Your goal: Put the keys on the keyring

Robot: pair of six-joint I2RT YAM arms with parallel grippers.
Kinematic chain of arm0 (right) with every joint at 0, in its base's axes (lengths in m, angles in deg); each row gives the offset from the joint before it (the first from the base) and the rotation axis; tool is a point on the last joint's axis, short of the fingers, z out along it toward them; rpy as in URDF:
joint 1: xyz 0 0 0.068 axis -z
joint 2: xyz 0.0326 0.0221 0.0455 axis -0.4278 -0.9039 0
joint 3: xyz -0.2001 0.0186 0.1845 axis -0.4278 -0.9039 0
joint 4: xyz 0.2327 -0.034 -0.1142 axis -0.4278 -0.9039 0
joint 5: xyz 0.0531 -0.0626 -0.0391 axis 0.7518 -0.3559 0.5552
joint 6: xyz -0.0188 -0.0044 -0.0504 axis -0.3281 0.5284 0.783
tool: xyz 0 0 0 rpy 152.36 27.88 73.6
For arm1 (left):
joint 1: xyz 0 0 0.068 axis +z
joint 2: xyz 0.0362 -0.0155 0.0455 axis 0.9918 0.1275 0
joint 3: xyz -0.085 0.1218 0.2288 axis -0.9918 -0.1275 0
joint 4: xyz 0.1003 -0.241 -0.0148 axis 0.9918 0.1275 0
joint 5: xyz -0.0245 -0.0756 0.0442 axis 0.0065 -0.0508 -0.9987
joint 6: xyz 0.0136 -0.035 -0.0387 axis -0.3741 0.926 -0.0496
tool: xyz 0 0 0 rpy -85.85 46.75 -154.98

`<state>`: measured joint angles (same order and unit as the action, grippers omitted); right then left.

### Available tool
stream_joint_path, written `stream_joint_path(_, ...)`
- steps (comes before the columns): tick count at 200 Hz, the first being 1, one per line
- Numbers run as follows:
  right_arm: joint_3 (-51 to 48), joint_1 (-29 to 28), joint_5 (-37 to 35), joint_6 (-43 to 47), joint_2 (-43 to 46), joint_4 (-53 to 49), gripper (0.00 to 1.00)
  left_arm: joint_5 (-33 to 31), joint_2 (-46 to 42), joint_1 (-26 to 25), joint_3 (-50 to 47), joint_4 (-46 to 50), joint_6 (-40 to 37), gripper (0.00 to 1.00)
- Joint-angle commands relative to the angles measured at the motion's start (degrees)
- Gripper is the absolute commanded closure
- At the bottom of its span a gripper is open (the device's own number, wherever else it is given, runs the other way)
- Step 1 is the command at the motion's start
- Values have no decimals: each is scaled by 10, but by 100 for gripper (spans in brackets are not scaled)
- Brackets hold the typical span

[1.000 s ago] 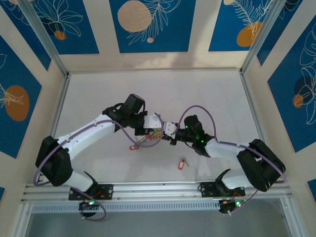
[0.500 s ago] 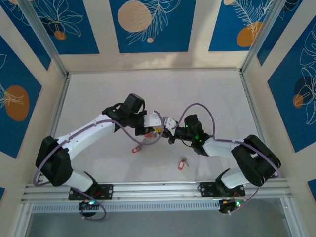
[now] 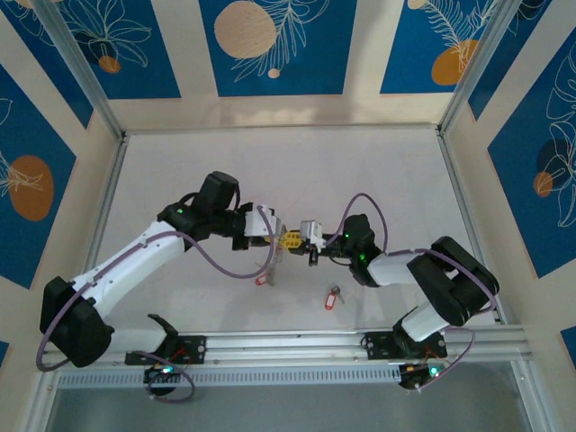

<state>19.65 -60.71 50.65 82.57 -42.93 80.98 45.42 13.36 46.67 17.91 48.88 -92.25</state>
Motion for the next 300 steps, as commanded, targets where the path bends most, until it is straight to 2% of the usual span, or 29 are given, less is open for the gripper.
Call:
stream_joint_path(1, 20, 3, 32, -12, -8, 53, 100, 30, -3, 5, -11, 5, -22, 76)
stream_joint_path(49, 27, 3, 26, -30, -19, 75, 100, 70, 9, 5, -15, -5, -22, 75)
stream_joint_path(120, 36, 0, 33, -25, -20, 66, 100, 48, 16, 6, -20, -17, -27, 81)
stream_joint_path(137, 39, -2, 35, -18, -19, 58, 100, 44, 17, 5, -18, -16, -28, 86)
stream_joint_path(156, 41, -4, 34, -15, -19, 53, 100, 39, 17, 5, -18, -12, -30, 99)
stream_joint_path(180, 38, -8, 17, -4, -16, 42, 100, 12, 13, 6, -20, -19, -22, 100)
stream_joint_path(192, 35, -11, -1, 11, -9, 20, 95, -20, 9, 4, -22, -31, -11, 100)
stream_joint_path(202, 37, -12, -22, 24, -1, -12, 86, -61, 4, -1, -27, -51, 2, 100)
stream_joint_path(214, 41, -13, -34, 44, 12, -62, 84, -83, -4, -6, -32, -54, -9, 100)
stream_joint_path(234, 47, -13, -47, 63, 25, -118, 83, -99, -7, -12, -22, -37, -23, 100)
stream_joint_path(261, 48, -13, -55, 65, 29, -129, 83, -123, 10, -20, 7, -1, -23, 100)
stream_joint_path(300, 62, -20, -60, 55, 15, -127, 82, -103, 25, -24, 21, 4, -13, 100)
